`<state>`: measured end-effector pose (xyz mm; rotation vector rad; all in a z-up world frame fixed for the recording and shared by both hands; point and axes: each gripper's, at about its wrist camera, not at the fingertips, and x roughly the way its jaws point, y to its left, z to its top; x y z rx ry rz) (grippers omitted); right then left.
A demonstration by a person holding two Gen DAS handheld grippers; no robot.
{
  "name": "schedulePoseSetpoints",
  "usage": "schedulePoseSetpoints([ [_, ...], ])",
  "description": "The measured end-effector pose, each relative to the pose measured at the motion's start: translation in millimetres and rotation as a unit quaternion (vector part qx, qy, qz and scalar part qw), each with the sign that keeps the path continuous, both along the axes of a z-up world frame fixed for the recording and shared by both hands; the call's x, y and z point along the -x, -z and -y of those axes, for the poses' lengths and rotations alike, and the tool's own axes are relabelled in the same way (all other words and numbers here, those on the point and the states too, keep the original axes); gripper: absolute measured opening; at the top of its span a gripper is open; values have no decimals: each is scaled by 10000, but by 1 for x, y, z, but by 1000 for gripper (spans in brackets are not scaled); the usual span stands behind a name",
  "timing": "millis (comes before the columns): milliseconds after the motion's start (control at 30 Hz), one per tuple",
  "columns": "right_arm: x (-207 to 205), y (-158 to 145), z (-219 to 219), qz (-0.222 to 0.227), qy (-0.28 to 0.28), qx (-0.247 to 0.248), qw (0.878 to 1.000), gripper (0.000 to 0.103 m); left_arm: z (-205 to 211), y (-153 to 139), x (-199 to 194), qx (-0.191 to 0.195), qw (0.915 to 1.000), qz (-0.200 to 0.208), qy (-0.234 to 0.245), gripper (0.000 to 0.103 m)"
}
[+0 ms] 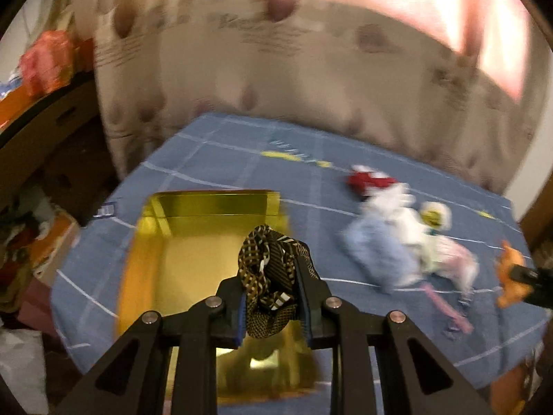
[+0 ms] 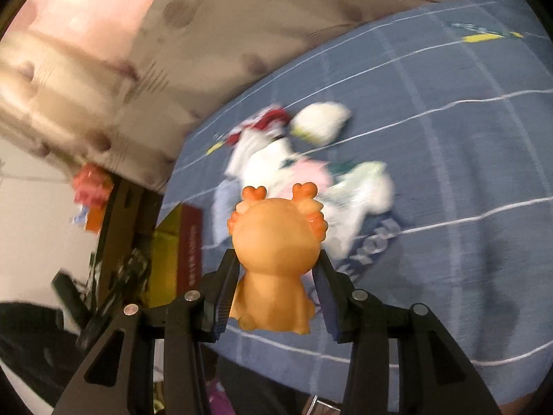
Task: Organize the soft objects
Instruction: 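Carry the brown cloth into the gold tin and release it while the right carries the orange toy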
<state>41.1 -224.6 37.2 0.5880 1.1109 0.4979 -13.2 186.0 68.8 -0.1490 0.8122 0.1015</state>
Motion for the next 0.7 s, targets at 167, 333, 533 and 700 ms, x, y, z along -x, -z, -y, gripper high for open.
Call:
schedulePoseSetpoints([
  [167, 3, -2, -46, 36, -422, -40, 9991, 41, -46, 18, -23, -155, 9991, -257, -312, 23],
  [333, 3, 6, -82, -43, -765, -6, 9971, 41, -67, 37, -41, -399, 9969, -552, -387, 24],
  [533, 3, 15, -111, -150, -1045, 68, 9944, 42, -81, 53, -54, -434, 9954, -729, -443, 26],
  [700, -1, 17, -130, -169, -1188, 111, 9927, 42, -84, 61, -61, -459, 9942, -859, -464, 29],
])
